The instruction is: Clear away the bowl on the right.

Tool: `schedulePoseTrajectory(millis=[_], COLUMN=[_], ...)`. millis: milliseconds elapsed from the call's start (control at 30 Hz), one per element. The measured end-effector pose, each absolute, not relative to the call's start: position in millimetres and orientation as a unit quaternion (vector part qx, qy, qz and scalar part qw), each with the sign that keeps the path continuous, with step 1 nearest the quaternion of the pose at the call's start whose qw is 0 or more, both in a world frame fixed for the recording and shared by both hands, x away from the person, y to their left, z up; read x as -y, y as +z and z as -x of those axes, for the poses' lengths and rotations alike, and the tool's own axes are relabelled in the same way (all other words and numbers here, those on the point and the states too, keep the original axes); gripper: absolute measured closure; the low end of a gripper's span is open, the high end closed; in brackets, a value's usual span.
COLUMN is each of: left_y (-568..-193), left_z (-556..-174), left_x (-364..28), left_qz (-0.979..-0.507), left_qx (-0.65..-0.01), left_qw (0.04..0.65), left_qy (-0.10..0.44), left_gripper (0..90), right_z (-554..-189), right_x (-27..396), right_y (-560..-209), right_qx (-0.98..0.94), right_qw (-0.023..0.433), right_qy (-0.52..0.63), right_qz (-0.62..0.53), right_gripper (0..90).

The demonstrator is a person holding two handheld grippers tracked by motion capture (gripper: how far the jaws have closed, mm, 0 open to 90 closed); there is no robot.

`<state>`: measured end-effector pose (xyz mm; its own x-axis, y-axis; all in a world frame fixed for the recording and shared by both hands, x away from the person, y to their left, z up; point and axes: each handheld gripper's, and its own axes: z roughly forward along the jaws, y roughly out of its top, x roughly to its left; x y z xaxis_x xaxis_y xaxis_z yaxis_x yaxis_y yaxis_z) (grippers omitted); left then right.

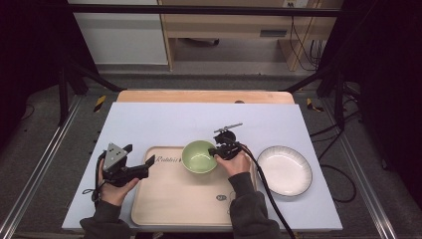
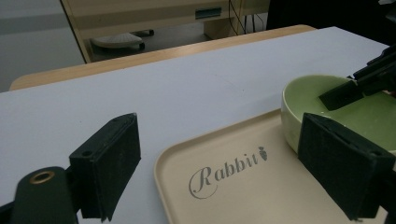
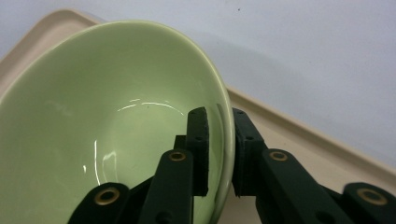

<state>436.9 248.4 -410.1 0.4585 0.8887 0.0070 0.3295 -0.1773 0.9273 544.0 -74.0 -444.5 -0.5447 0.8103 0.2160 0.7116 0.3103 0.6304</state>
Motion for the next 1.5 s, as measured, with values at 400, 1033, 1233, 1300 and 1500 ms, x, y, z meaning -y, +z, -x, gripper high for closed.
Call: schedulePoseTrajectory(millis=[400, 1033, 1233, 1300, 1500], left_y=[-409, -409, -411, -411, -414], left_z=[-437, -436, -437, -437, -438], left_x=[-249, -250, -249, -249, -248], left_qz=[-0.707, -0.707, -0.709, -0.711, -0.715], left_qx=[-0.431, -0.431, -0.431, -0.431, -0.43], left_qw=[0.478, 0.477, 0.475, 0.473, 0.471], left_qy=[0.294, 0.295, 0.293, 0.292, 0.288], left_gripper=[12.8, 12.7, 12.6, 12.6, 12.7], right_z=[-531, -496, -483, -478, -464], right_x=[80, 100, 120, 126, 148], right_y=[-429, -413, -411, -410, -407], right_qx=[-0.809, -0.806, -0.788, -0.78, -0.765], right_qw=[0.155, 0.177, 0.195, 0.2, 0.216], right_qy=[0.376, 0.42, 0.445, 0.455, 0.481], right_qz=[-0.425, -0.378, -0.377, -0.379, -0.37], right_gripper=[39.6, 19.5, 18.9, 18.4, 17.2])
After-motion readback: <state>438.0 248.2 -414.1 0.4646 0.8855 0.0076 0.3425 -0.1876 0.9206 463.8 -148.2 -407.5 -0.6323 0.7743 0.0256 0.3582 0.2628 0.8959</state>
